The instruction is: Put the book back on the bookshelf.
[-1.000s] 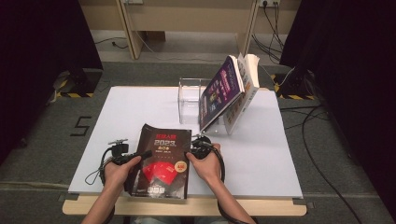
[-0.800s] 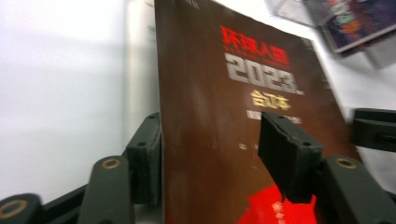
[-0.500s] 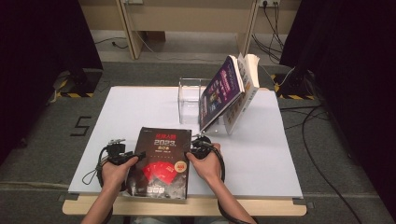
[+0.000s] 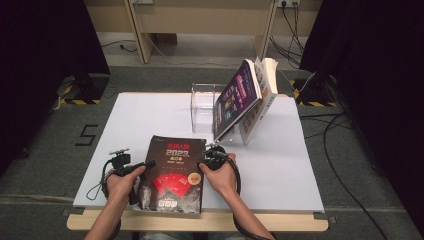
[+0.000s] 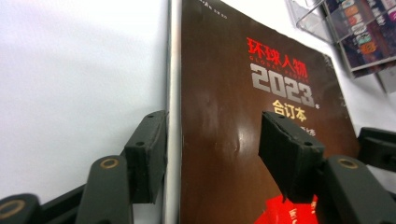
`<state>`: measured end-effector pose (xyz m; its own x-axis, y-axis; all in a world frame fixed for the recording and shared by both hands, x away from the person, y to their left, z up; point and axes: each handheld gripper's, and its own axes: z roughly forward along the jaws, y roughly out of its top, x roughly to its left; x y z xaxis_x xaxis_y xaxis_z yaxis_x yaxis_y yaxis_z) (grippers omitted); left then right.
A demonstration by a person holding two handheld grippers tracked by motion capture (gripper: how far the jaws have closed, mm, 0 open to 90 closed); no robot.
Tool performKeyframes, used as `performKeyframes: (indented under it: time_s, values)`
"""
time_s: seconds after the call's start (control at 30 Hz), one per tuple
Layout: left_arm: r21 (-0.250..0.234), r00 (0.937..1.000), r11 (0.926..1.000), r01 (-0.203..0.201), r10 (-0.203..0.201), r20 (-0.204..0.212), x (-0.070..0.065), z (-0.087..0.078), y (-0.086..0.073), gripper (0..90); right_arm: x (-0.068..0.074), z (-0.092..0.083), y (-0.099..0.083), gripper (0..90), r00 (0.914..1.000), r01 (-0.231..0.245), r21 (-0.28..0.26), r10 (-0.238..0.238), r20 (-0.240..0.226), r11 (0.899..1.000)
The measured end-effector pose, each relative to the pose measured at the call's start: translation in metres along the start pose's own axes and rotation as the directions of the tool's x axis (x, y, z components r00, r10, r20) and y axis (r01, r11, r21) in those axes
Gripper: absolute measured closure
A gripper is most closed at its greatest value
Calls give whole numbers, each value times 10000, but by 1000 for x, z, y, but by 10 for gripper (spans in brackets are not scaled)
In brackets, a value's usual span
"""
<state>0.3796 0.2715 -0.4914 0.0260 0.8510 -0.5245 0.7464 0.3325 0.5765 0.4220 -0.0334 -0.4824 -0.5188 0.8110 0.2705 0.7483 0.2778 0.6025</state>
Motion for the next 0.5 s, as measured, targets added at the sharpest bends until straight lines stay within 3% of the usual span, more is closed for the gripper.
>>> performKeyframes:
  time_s: [0.07, 0.27, 0.5]
  values:
    - [-61, 9990, 9991, 410, -409, 181, 2, 0, 0, 428, 0, 0, 0, 637, 10000, -93, -13, 93, -34, 10000]
    - [-258, 9962, 9965, 793, -783, 394, 1, -4, 1, 468, -1, 0, 0, 636, 10000, -55, -18, 55, -43, 10000]
    - [-16, 9991, 9994, 353, -353, 233, 1, -4, 2, 497, 0, 0, 0, 635, 10000, 13, 13, -13, -7, 10000]
